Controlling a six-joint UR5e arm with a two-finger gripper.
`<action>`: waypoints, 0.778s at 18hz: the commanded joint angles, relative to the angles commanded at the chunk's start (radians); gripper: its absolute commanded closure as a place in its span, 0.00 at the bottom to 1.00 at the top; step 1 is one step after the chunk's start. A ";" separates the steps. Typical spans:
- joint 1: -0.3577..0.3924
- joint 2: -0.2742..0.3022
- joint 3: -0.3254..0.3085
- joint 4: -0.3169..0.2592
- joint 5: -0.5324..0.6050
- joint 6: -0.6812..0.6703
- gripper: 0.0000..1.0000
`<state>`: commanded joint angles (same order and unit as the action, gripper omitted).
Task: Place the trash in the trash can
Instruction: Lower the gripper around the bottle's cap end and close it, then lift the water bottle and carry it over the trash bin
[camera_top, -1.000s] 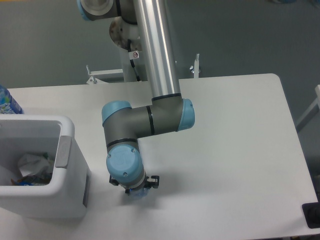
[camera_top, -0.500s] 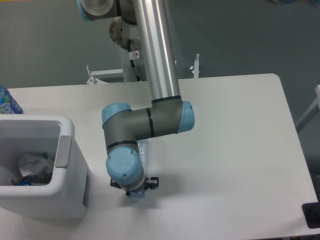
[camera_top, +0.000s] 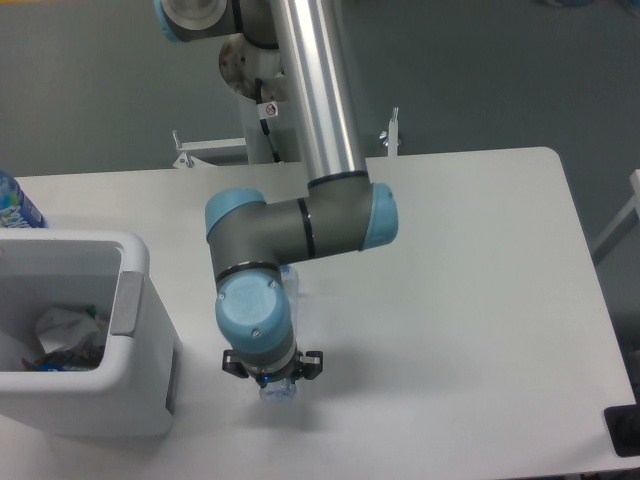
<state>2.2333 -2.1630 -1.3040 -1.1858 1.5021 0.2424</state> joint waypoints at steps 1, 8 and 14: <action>0.017 0.006 0.012 0.002 -0.031 -0.003 0.55; 0.097 0.055 0.052 0.146 -0.227 -0.052 0.54; 0.129 0.115 0.068 0.167 -0.353 -0.048 0.54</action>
<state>2.3623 -2.0480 -1.2364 -1.0186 1.1492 0.1948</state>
